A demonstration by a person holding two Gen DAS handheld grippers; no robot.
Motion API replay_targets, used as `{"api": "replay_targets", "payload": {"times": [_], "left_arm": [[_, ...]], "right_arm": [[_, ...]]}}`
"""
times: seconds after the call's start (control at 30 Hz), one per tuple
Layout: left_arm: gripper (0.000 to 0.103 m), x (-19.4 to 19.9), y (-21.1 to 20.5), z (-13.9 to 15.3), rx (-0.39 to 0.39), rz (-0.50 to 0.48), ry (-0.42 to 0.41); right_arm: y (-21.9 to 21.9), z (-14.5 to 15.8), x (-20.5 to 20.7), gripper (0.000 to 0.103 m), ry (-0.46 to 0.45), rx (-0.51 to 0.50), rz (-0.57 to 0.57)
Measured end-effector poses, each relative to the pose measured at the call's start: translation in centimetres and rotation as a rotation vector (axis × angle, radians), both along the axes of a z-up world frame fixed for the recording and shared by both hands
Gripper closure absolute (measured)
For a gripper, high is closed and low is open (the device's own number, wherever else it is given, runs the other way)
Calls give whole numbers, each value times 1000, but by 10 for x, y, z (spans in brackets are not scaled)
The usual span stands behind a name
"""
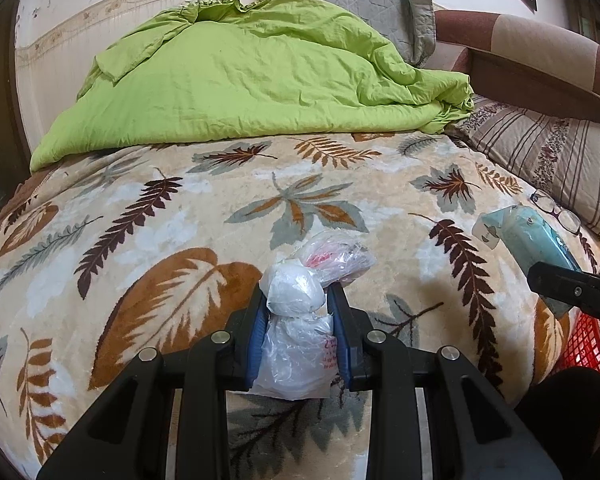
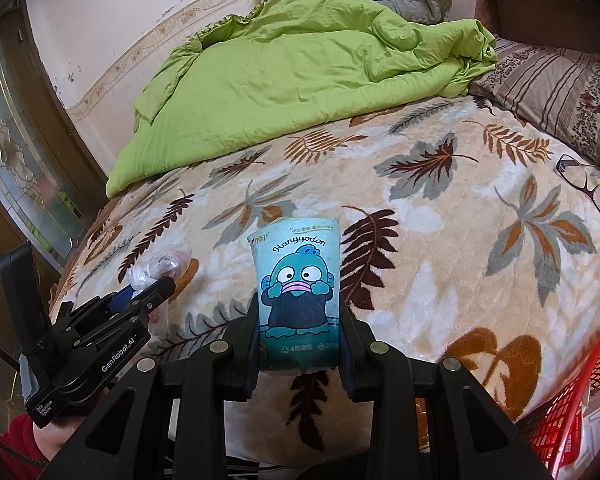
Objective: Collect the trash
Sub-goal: 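Lift the tissue pack with the right gripper while the left holds the bag, then carry both items over the red basket and open both grippers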
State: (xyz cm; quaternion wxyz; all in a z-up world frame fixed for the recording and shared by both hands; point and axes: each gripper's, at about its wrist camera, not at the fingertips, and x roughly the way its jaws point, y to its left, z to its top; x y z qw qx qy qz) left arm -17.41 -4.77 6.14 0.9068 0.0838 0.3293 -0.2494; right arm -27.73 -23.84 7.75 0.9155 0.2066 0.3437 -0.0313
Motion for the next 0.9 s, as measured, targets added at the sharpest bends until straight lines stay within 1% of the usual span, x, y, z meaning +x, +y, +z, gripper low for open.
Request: {"api": "replay_targets", "payload": {"times": [0.27,0.43,0.5,0.63,0.77,0.9], "left_arm": [[75,-4,-3,-3,-2,-18,1],[75,-16,-8,7,-12,-53,-11],[75,-22,-11,13,-16,-75,-12],[75,-37,-23,24,-21,-134,-19],[75,-57,-42,39,-28,-217,-36],[75,-76,-64,54,-31,-314,-41]], "right_arm": [[-1,1,-1,69,-6,0,-12],[-5,14,-19,69,-56,-16,-72],[-9,17,-29,69,-64,-7,-88],[-15,27,-56,69,-65,-30,-105],[-25,36,-91,69,-80,-20,-130],[-42,41,-134,69,-80,-10,-190]]}}
